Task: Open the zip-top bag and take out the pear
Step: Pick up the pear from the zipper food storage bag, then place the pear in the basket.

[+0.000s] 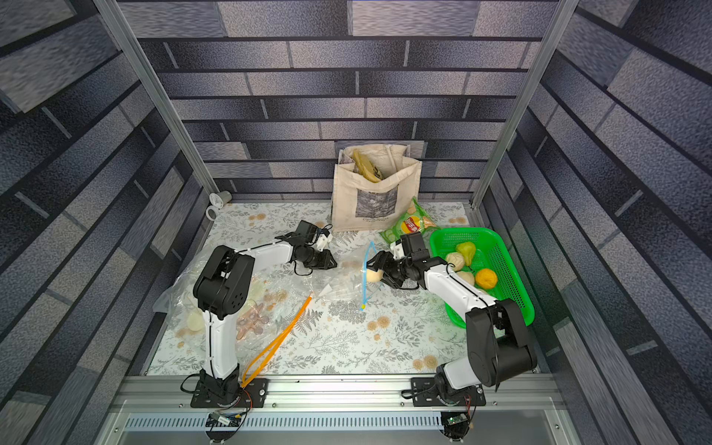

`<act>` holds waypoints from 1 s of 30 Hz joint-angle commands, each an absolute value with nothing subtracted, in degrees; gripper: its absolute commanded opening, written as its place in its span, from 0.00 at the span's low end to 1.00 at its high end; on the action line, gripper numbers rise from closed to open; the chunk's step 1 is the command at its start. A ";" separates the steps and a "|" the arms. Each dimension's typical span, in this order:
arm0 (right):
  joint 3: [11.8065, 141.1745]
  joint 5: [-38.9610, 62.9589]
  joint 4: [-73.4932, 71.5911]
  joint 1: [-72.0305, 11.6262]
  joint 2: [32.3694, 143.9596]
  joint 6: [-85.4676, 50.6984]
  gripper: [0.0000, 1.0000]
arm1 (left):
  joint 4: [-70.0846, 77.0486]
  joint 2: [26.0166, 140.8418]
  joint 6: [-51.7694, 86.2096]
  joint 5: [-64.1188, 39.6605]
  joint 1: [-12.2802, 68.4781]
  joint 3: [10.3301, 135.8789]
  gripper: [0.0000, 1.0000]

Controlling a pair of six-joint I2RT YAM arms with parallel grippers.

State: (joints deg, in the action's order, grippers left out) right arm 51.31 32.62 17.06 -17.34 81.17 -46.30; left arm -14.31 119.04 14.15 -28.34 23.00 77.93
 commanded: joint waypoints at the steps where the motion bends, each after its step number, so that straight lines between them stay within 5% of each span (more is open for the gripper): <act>1: 51.69 34.39 28.15 -15.10 75.41 -38.25 0.66 | -18.46 119.65 13.06 -24.63 21.98 76.01 0.25; 7: 54.85 26.21 41.03 -7.43 67.97 -30.03 0.67 | -19.51 118.54 12.04 -23.77 21.29 76.03 0.25; 18: 52.31 25.34 34.61 15.90 66.17 -30.90 0.72 | -12.39 103.30 8.43 -34.28 16.72 73.46 0.28; 30: 54.83 14.56 26.48 22.90 77.49 -32.19 0.76 | -7.91 93.75 8.67 -31.97 17.39 72.59 0.31</act>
State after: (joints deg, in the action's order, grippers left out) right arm 53.08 16.73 29.85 22.59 74.50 -31.46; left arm -9.08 96.20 10.55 -32.77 17.89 73.56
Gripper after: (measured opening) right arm 0.762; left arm 0.313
